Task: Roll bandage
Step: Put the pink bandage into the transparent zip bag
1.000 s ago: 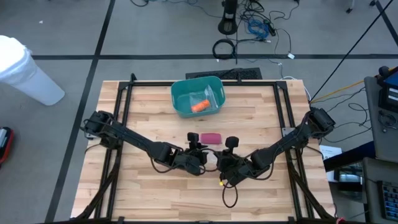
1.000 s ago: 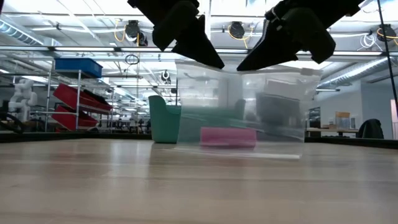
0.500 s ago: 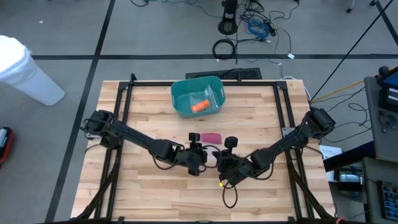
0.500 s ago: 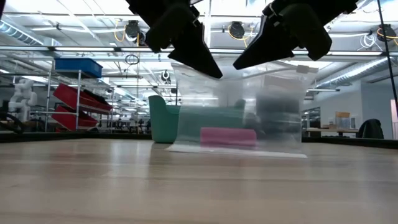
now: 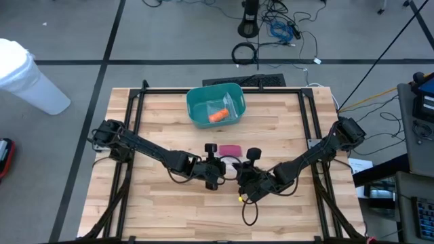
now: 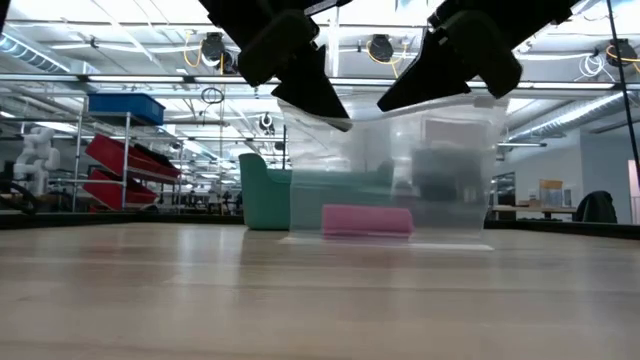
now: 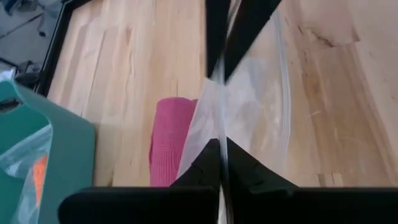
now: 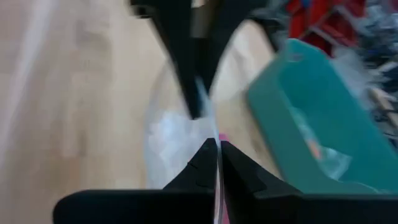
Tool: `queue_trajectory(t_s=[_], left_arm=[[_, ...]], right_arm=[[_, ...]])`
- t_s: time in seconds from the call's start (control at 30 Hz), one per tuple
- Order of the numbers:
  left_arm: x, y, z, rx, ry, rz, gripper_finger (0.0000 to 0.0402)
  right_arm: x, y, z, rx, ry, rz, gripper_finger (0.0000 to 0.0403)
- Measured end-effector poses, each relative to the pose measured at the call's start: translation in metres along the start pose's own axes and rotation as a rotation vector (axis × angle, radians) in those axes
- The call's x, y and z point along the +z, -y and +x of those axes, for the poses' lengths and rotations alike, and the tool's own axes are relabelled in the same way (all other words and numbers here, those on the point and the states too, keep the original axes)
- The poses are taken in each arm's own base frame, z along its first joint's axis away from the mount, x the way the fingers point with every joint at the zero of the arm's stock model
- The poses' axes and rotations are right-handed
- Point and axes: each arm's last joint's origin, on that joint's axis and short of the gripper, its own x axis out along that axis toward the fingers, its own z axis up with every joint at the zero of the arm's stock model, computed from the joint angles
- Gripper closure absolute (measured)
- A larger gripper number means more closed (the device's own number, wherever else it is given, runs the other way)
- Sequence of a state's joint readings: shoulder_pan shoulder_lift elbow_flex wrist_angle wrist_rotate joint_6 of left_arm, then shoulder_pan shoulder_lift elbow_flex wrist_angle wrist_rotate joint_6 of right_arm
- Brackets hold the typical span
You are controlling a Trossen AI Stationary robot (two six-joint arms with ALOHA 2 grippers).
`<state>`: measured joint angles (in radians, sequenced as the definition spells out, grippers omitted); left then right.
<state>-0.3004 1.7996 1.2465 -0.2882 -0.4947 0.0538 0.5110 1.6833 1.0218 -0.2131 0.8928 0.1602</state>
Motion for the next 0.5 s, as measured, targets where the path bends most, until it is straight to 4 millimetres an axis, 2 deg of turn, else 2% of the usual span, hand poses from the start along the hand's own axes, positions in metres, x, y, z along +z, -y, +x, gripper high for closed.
queue_trajectory(t_s=[0.13,0.3,0.4,0.5], left_arm=[[-0.001,-0.003,0.001,0.017,-0.010,-0.046,0.0399],[-0.006,-0.007,0.003,0.090,-0.050,-0.093,0.0400],[-0.008,-0.009,0.003,0.147,-0.073,-0.107,0.0400],[-0.010,-0.010,0.002,0.179,-0.080,-0.131,0.0401]], right_arm=[[0.000,0.002,-0.003,-0.125,0.022,-0.035,0.0372],[0.002,0.003,-0.014,-0.271,0.065,-0.087,0.0319],[0.003,0.000,-0.019,-0.236,0.077,-0.083,0.0286],[0.004,-0.007,-0.023,-0.015,0.067,-0.103,0.0264]])
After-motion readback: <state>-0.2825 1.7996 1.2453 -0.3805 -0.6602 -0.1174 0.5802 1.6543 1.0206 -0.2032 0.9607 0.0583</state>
